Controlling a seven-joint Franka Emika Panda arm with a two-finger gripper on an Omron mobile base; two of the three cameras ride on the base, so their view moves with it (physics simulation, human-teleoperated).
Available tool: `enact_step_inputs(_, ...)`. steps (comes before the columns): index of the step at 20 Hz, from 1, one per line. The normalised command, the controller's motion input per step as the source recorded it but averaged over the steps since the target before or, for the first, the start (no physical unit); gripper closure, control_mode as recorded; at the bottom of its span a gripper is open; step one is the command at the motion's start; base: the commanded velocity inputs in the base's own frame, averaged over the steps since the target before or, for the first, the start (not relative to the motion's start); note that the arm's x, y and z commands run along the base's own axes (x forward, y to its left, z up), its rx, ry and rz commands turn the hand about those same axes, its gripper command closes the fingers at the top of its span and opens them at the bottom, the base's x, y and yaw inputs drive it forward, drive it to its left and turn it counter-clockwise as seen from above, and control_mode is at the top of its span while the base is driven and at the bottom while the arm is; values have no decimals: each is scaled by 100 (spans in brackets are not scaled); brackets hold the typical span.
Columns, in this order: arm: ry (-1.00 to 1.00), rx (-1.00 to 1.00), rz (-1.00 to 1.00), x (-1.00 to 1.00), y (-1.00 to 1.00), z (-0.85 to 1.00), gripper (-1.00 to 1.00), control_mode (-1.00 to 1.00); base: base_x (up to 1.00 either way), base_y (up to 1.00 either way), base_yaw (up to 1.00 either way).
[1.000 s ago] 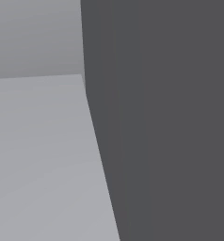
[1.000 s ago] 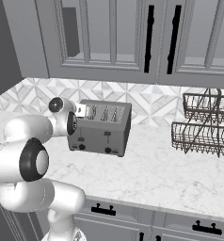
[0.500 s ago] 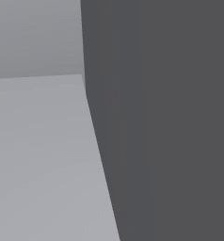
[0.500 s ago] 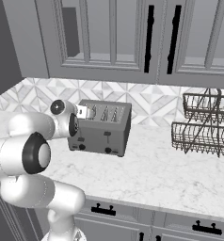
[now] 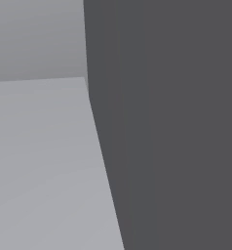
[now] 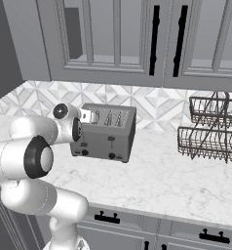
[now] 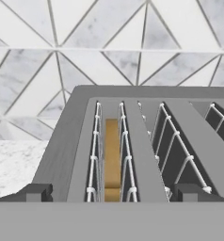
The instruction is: Start the toaster. Once the lever pops up, take the bread to the plate on the dining counter.
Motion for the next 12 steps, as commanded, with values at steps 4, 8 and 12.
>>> enact_step_inputs(4, 0, 0, 0, 0, -1, 0, -100, -100, 0, 0, 0)
enact_step_inputs(8, 0, 0, 0, 0, 0, 0, -100, -100, 0, 0, 0)
enact_step_inputs(12, 0, 0, 0, 0, 0, 0, -100, -100, 0, 0, 0)
